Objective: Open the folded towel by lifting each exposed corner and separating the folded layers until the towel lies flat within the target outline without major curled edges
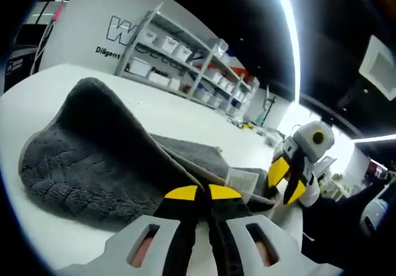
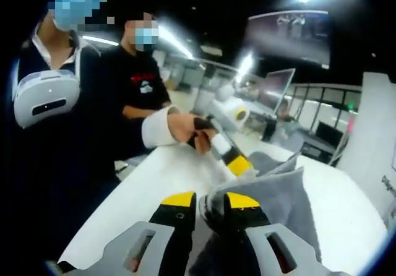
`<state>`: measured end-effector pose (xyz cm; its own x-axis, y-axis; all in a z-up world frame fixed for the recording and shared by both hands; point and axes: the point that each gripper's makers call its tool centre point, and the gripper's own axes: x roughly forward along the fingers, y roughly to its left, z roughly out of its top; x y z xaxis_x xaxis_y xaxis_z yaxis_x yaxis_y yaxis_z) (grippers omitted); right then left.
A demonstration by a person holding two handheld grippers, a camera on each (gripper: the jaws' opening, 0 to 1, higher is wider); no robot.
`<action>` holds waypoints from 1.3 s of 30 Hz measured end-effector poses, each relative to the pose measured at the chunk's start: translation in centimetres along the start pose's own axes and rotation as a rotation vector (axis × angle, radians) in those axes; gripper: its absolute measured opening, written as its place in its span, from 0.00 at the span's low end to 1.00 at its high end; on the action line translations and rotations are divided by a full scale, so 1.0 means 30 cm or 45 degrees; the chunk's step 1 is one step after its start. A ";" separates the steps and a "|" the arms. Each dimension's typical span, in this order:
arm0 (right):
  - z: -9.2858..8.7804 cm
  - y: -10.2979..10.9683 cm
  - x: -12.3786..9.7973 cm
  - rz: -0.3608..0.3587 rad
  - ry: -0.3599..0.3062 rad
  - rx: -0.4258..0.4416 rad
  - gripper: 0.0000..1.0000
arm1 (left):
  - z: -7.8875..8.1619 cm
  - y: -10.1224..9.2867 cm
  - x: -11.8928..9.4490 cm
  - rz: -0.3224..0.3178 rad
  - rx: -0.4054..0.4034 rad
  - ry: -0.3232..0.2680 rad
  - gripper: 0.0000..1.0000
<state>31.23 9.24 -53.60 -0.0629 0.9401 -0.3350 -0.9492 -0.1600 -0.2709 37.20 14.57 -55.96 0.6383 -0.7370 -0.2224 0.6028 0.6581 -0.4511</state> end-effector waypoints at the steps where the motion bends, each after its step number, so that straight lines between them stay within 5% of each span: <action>1: 0.000 -0.001 0.002 0.004 0.001 -0.003 0.16 | 0.000 -0.001 0.000 0.000 0.001 0.000 0.04; 10: 0.036 -0.022 0.008 -0.025 -0.066 0.012 0.17 | -0.011 -0.033 0.003 -0.010 0.068 0.018 0.03; 31: -0.030 -0.001 0.062 -0.061 0.077 -0.067 0.16 | -0.010 -0.099 0.001 -0.106 0.035 0.006 0.02; 39: -0.039 -0.026 0.054 -0.093 0.104 -0.078 0.08 | -0.008 -0.114 0.000 -0.138 0.033 0.010 0.02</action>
<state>32.23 10.52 -55.00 0.0336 0.9228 -0.3839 -0.9297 -0.1121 -0.3509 35.02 12.28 -54.62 0.5650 -0.8053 -0.1800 0.6803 0.5780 -0.4507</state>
